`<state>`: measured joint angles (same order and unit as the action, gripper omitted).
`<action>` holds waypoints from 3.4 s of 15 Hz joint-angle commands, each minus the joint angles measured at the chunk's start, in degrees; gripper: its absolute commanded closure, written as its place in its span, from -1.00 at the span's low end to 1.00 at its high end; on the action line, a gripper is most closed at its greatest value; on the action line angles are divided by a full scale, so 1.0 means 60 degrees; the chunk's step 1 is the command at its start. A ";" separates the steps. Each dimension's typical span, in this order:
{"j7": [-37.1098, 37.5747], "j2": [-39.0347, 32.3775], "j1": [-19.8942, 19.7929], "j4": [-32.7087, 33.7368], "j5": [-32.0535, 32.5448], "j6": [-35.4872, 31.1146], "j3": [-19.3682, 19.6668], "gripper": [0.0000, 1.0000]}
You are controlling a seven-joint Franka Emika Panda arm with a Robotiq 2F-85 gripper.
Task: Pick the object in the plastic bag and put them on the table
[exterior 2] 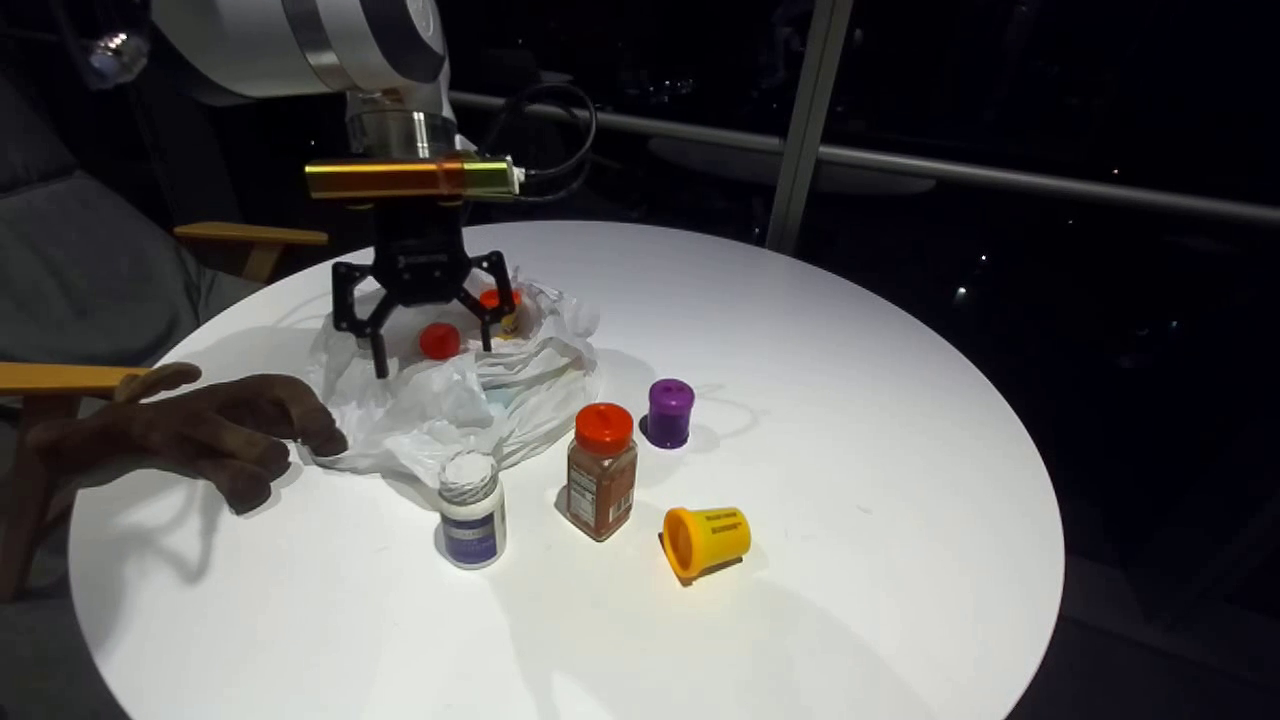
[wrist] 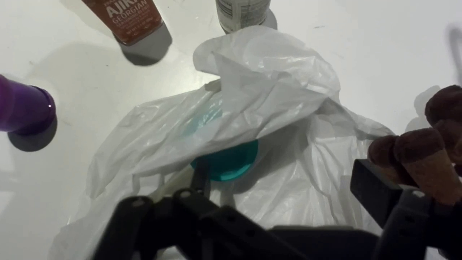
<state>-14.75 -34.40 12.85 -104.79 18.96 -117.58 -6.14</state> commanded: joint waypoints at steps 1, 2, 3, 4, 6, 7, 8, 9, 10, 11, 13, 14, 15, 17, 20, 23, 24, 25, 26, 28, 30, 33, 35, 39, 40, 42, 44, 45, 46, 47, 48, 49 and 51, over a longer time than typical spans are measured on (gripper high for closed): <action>-0.0526 -0.0335 -0.0208 0.0392 -0.0022 0.0373 -0.0154 -1.00; -0.0600 -0.0401 -0.0217 0.0431 -0.0001 0.0376 -0.0156 -1.00; -0.0660 -0.0475 -0.0205 0.0483 0.0040 0.0324 -0.0161 -1.00; -0.0704 -0.0547 -0.0183 0.0532 0.0084 0.0314 -0.0153 -1.00; -0.0740 -0.0660 -0.0116 0.0681 0.0194 0.0306 -0.0134 -1.00; -0.0749 -0.0669 -0.0086 0.0716 0.0248 0.0323 -0.0126 -1.00; -0.0772 -0.0686 -0.0042 0.0761 0.0332 0.0362 -0.0115 -1.00; -0.0804 -0.0705 -0.0017 0.0803 0.0403 0.0390 -0.0114 -1.00; -0.0848 -0.0710 -0.0003 0.0827 0.0448 0.0407 -0.0123 -1.00; -0.0884 -0.0710 0.0011 0.0828 0.0480 0.0391 -0.0134 -1.00; -0.0946 -0.0733 0.0030 0.0852 0.0613 0.0385 -0.0127 -1.00; -0.0948 -0.0729 0.0042 0.0851 0.0672 0.0377 -0.0115 -1.00; -0.0957 -0.0659 0.0059 0.0781 0.0740 0.0351 -0.0118 -1.00; -0.0995 -0.0522 0.0060 0.0637 0.0886 0.0210 -0.0119 -1.00; -0.0995 -0.0585 0.0030 0.0703 0.1059 0.0197 -0.0076 -1.00; -0.0997 -0.0752 -0.0032 0.0938 0.1059 0.0311 -0.0018 -1.00; -0.1025 -0.0786 -0.0057 0.0998 0.1026 0.0351 -0.0009 -1.00; -0.1050 -0.0824 -0.0086 0.1068 0.0987 0.0418 0.0002 -1.00; -0.1063 -0.0867 -0.0116 0.1138 0.0962 0.0466 0.0018 -1.00; -0.1086 -0.0937 -0.0186 0.1239 0.0921 0.0582 0.0020 -1.00; -0.1106 -0.1043 -0.0243 0.1347 0.0897 0.0693 0.0024 -1.00; -0.1141 -0.1110 -0.0319 0.1325 0.0854 0.0736 -0.0019 -1.00; -0.1128 -0.1136 -0.0355 0.1269 0.0847 0.0706 -0.0013 -1.00; -0.1056 -0.1207 -0.0441 0.1273 0.0794 0.0703 0.0017 -0.47; -0.1043 -0.1201 -0.0458 0.1255 0.0798 0.0687 0.0020 -0.39; -0.1021 -0.1124 -0.0498 0.1187 0.0771 0.0657 0.0005 -0.01; -0.0991 -0.1018 -0.0530 0.1108 0.0714 0.0616 -0.0031 0.35; -0.0987 -0.0937 -0.0541 0.1069 0.0640 0.0616 -0.0074 0.49; -0.0983 -0.0873 -0.0545 0.1029 0.0550 0.0605 -0.0121 0.55; -0.0977 -0.0758 -0.0544 0.0950 0.0415 0.0574 -0.0206 0.55; -0.0979 -0.0605 -0.0540 0.0858 0.0249 0.0487 -0.0331 0.55; -0.0958 -0.0476 -0.0524 0.0798 0.0083 0.0439 -0.0440 0.55; -0.0883 -0.0194 -0.0471 0.0697 -0.0312 0.0280 -0.0712 0.55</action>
<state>-20.19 -39.42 10.09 -98.81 20.26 -115.12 -8.16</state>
